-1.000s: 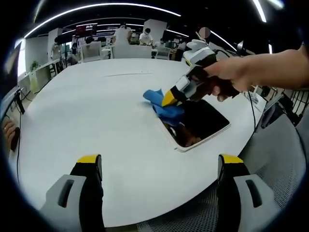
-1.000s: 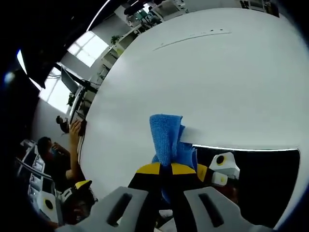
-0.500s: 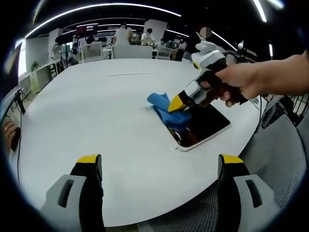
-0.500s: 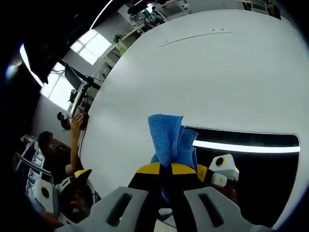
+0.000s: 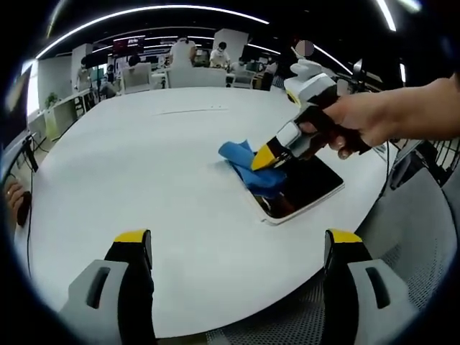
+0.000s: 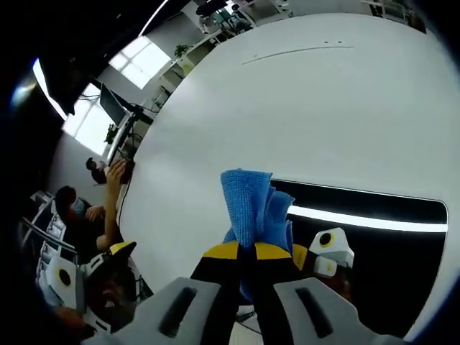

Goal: Wipe the mirror surface with the cleaning cloth until all visible marks leave the cleaned area.

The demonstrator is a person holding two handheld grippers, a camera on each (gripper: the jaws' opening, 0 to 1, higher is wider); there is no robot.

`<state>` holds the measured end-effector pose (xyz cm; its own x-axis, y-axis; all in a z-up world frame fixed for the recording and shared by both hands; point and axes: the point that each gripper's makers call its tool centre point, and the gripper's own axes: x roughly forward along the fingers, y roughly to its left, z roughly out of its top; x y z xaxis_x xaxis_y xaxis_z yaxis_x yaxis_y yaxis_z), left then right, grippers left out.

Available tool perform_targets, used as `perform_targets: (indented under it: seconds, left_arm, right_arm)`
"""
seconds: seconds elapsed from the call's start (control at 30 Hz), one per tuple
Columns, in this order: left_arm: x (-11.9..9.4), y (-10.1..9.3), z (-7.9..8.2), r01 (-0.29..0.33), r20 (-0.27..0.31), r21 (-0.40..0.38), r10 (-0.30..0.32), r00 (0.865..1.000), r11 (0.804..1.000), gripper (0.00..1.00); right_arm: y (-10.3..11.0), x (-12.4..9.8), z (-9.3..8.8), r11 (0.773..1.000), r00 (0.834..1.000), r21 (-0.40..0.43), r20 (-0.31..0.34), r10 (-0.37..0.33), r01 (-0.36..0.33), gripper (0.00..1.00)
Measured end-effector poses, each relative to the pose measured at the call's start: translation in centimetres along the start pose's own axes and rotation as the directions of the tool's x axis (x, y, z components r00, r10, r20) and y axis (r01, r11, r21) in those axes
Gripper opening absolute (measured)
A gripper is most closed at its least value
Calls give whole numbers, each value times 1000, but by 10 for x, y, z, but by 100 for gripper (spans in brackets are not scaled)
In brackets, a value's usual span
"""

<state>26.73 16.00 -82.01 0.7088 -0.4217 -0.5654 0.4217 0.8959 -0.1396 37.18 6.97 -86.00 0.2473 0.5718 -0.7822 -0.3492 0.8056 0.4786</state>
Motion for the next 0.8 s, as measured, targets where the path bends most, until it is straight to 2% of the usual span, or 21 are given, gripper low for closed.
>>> perform_targets:
  seconds: [0.17,0.23,0.3,0.4,0.57,0.63,0.7,0.77,0.8]
  left_arm:
    - [0,0,0,0,0,2,0,1000,1000,99]
    - [0,0,0,-1,1,3,1,1000,1000,99]
    - [0,0,1,-1,1,2,1,1000,1000,99]
    - [0,0,1,-4,3,2,4,1000,1000,99]
    - [0,1,1,-7,3,1,7,1000,1000,99]
    - [0,2,1,-11,4,-2,11,1000,1000,99]
    - [0,3,0,-12,3,-3,12,1000,1000,99]
    - [0,3,0,-14,2,-3,14,1000,1000,99]
    - [0,3,0,-15,1,-3,15,1000,1000,99]
  right_arm:
    - [-15,-4,0,1000,1000,-12,-3,-25,25,1]
    - [-17,-6,-2,996,1000,-94,-20,-13,11,1]
    - [-23,-7,5,985,997,-158,19,-71,73,2]
    - [-17,-7,4,975,997,-209,31,-76,81,3]
    - [-14,-1,2,972,997,-220,31,-73,78,6]
    - [-17,-1,3,960,994,-259,40,-103,110,5]
    - [-24,-1,4,938,989,-316,40,-139,145,6]
    - [-22,-2,2,910,989,-388,28,-145,145,7]
    - [-21,-2,3,908,988,-389,31,-153,153,7]
